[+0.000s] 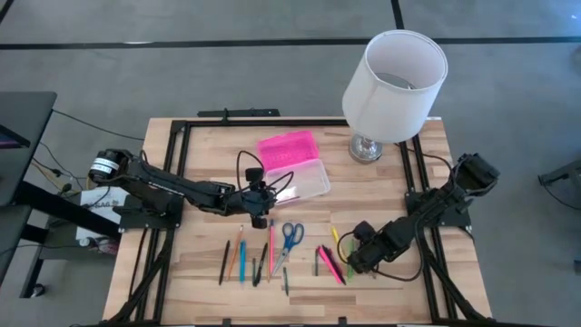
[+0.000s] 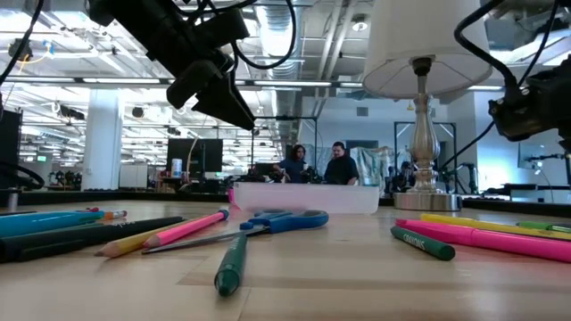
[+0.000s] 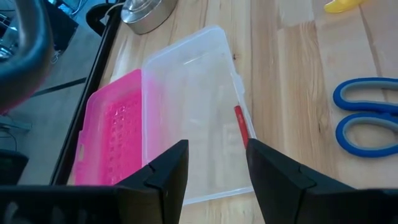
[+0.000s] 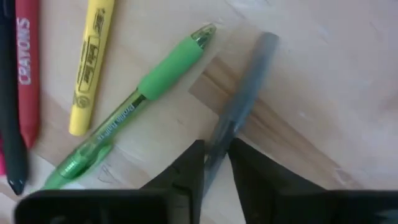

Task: Pick & place school supplies into a supply box
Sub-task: Put the gray pen into the pink supply box

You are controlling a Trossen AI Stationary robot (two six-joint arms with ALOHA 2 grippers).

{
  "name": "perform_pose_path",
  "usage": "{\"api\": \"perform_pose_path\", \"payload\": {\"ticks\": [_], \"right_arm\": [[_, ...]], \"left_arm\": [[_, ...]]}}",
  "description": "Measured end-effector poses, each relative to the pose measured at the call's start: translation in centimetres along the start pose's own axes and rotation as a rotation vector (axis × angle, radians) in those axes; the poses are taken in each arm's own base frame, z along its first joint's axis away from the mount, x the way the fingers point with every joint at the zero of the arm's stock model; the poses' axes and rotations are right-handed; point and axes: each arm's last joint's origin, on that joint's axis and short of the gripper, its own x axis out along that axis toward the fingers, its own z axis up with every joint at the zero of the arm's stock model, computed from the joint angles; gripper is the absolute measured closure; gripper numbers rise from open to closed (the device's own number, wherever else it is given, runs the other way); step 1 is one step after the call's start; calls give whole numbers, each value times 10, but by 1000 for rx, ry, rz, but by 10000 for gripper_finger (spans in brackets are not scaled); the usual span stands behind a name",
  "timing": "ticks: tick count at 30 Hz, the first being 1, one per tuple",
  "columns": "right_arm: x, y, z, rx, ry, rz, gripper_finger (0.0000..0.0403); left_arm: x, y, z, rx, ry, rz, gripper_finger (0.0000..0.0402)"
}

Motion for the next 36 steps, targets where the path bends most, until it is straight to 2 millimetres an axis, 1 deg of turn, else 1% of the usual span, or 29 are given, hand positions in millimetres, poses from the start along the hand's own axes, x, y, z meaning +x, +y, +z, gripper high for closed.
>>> {"api": "perform_pose_path", "payload": {"ticks": [6, 9, 14, 18, 21, 26, 31, 36], "right_arm": [[0, -1, 4, -76, 5, -8, 381], [0, -2, 8, -108, 7, -10, 395], [-2, -2, 14, -149, -15, -37, 390], [-8, -5, 20, -168, -57, -127, 387], [-14, -9, 25, -167, -97, -216, 394], [-28, -9, 35, -187, -138, -291, 395], [-42, -2, 57, -272, -242, -312, 391], [-60, 9, 89, -431, -416, -340, 393]], "left_arm": [[0, 0, 0, -10, 0, -4, 244], [0, 0, 0, -12, 0, -4, 244], [0, 0, 0, -13, 0, -4, 244], [0, 0, 0, -14, 0, 0, 244], [0, 0, 0, -14, 2, 8, 244], [0, 1, 0, -17, 7, 41, 244], [-7, 6, -2, -48, 33, 64, 244], [-23, 10, -6, -114, 68, 69, 244]]}}
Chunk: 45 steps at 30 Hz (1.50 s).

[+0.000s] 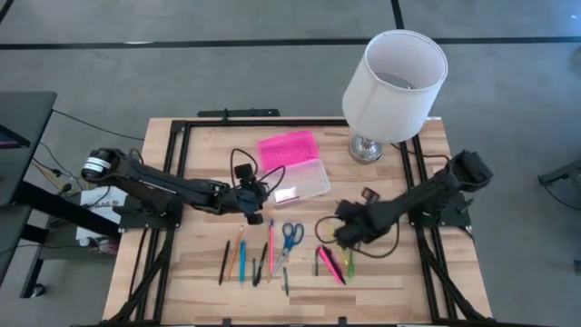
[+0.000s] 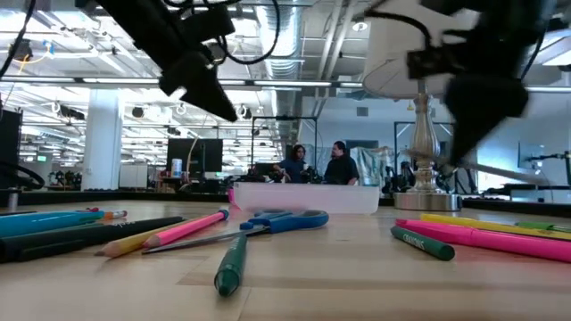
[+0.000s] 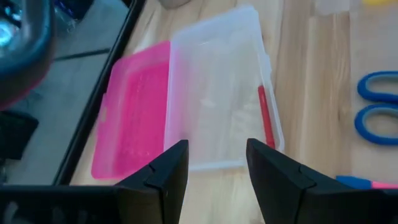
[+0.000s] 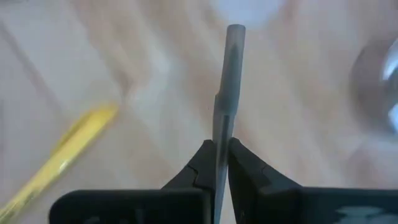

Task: Pick & place school supplies into a supply box
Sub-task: Put the gray pen into the pink supply box, then put the black pen into the pink supply box

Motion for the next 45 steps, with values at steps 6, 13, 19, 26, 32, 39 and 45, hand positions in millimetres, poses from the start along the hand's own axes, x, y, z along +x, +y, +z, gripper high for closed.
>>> {"api": "perform_pose_path", "payload": {"ticks": [6, 13, 19, 26, 32, 39, 45], "right_arm": [[3, -10, 50, -189, -227, 34, 391], [14, -29, 91, -372, -418, 38, 391], [32, -47, 109, -470, -444, 69, 390], [68, -48, 122, -468, -422, 109, 389], [92, -51, 121, -464, -352, 98, 379], [86, -60, 128, -370, -394, 102, 348], [87, -60, 127, -368, -392, 103, 307]], "left_arm": [[-12, -1, -9, -51, 68, -15, 244], [-19, -10, -19, -84, 142, -27, 244], [-28, -21, -22, -77, 145, -55, 244], [-37, -29, -26, -78, 152, -69, 244], [-41, -32, -30, -98, 166, -57, 244], [-41, -33, -30, -134, 176, -69, 244], [-42, -35, -32, -201, 229, -142, 244]]}}
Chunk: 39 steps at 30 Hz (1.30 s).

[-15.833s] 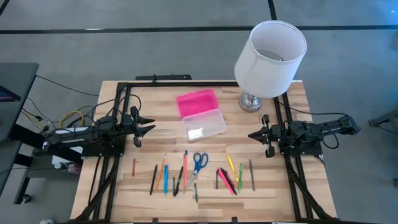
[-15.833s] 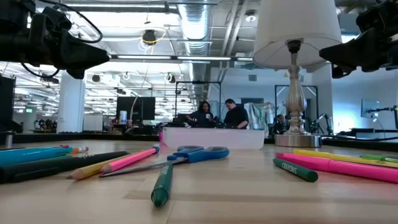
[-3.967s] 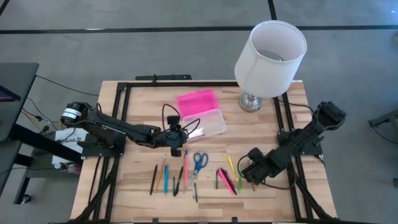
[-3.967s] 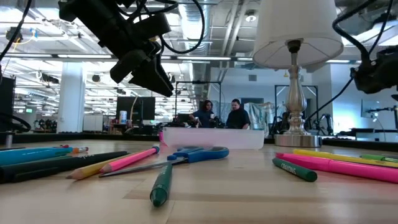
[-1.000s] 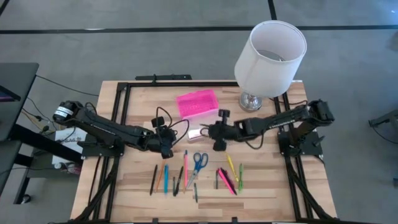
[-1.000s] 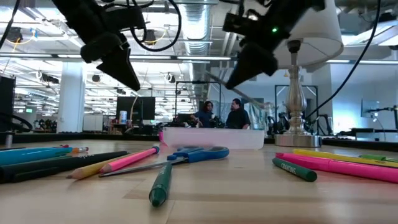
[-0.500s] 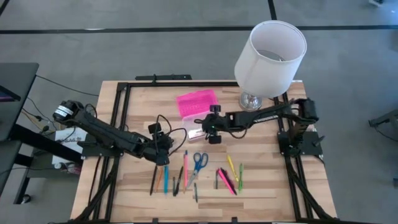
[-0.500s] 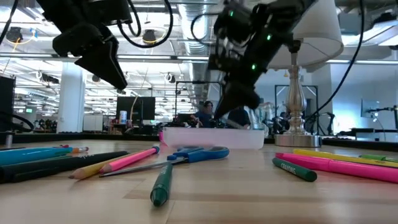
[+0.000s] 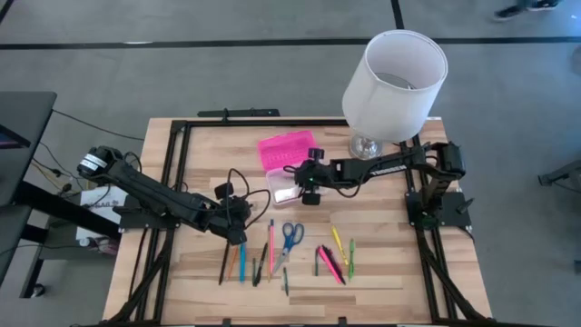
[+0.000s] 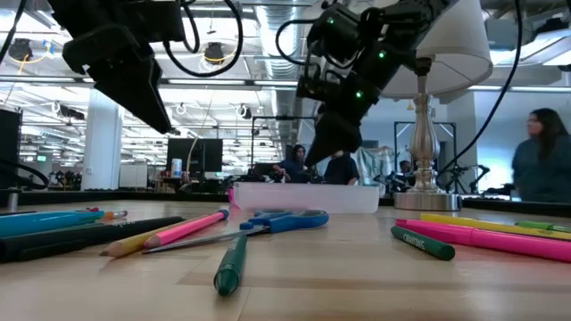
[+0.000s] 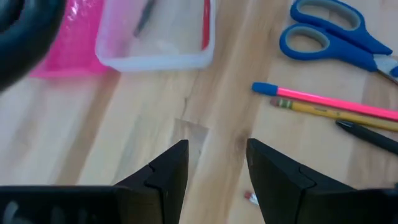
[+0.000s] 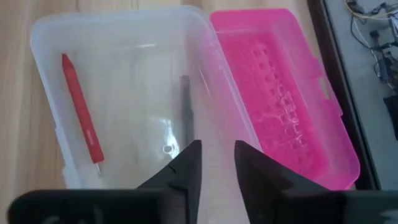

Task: Pick & place school supplies into a supply box
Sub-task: Put the black pen into the pink supply box

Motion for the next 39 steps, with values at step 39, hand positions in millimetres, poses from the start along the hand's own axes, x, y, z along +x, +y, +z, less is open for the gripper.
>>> {"api": "perform_pose_path", "payload": {"ticks": [39], "right_arm": [[-157, 45, -52, 104, -470, -2, 287]], "left_arm": [[7, -66, -64, -565, 457, -57, 244]]}}
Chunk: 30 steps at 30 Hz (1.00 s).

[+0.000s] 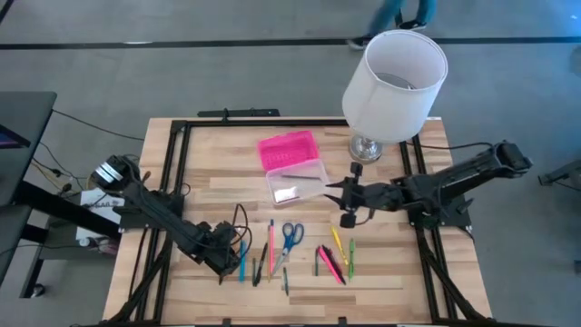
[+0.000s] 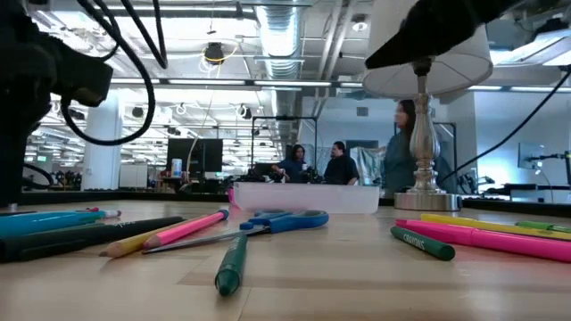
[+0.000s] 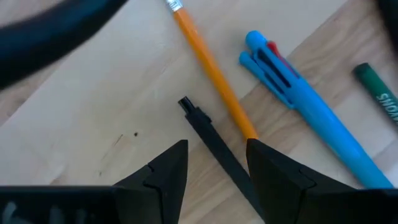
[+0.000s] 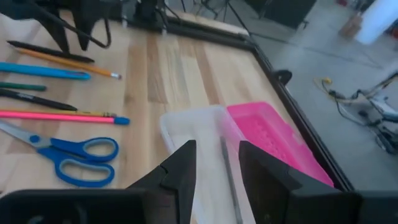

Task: Pick & place school supplies into a supply box
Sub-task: Put the black pen into the pink supply box

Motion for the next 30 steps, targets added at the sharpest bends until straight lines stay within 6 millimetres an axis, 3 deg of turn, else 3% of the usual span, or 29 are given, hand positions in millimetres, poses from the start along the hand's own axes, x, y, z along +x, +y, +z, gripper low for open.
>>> {"api": "perform_pose_path", "payload": {"ticks": [8, 15, 30], "right_arm": [[-4, 10, -1, -12, -22, 15, 287], [2, 17, -5, -34, 3, 27, 287], [4, 18, -5, -16, 3, 24, 287]], "left_arm": [[0, 0, 0, -23, 15, 0, 244], [14, -3, -5, -14, 111, 42, 244], [18, -1, -8, -7, 176, 74, 244]]}}
